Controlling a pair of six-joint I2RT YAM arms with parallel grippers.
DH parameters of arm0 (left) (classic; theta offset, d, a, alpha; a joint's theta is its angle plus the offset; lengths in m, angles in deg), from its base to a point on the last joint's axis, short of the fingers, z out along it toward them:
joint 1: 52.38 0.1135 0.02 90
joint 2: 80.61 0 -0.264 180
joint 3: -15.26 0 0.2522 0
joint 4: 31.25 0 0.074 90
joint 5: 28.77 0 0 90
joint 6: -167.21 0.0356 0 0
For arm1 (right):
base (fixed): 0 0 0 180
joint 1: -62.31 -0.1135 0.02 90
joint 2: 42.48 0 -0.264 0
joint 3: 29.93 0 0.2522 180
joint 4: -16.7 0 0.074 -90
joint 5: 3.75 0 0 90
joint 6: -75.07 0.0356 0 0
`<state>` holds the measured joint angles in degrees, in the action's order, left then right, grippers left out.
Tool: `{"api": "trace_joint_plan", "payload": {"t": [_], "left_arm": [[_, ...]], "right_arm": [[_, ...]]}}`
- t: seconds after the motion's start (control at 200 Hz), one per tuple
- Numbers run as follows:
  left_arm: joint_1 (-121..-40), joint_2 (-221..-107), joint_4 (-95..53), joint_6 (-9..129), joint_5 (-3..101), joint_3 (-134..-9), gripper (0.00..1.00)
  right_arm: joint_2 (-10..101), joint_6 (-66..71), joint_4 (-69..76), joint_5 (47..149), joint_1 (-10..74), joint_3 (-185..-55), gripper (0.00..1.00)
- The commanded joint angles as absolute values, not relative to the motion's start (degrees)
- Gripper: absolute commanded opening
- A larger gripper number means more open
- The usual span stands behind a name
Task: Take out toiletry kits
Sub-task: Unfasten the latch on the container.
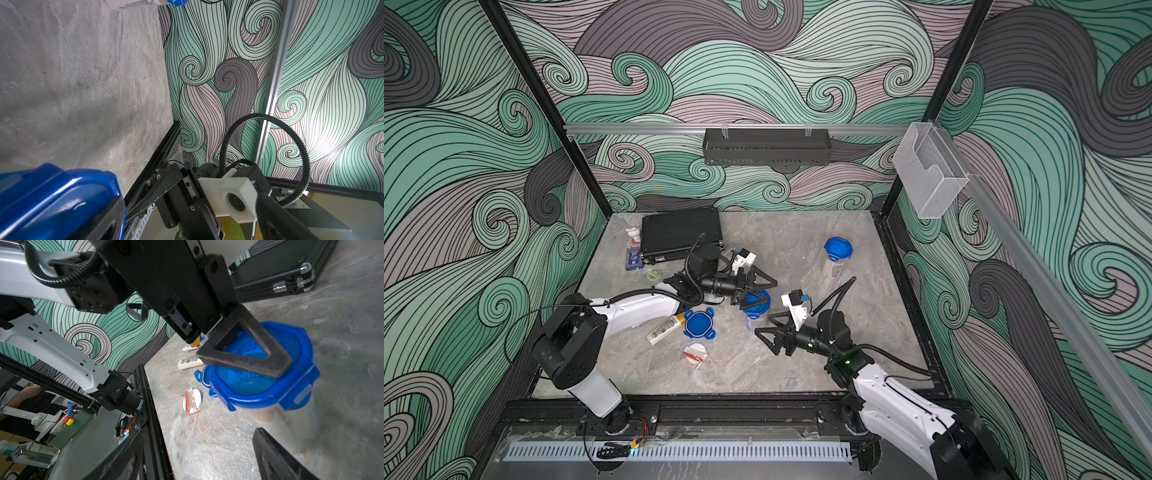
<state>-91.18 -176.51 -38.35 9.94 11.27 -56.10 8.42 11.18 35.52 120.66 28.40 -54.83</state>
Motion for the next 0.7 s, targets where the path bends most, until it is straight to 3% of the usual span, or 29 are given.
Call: {"api": "trace_joint_plan", "payload": {"t": [0.0,0.205,0.695], "left_arm": [[-91.1,-181.1,-31.4,11.1,13.7,-52.5,0.99],[-91.1,-181.4,-31.2,11.0,13.7,-52.6,0.99],[-91.0,-181.9,-32.2,9.8,14.0,-51.9,0.99]], "right_arm": [[11.5,11.2,43.9,121.6,26.9,-55.5,0.85],[18.6,11.0,48.3,120.4,24.9,-56.4,0.85],[20.9,8.3,50.9,116.4,21.9,-56.5,0.89]]}}
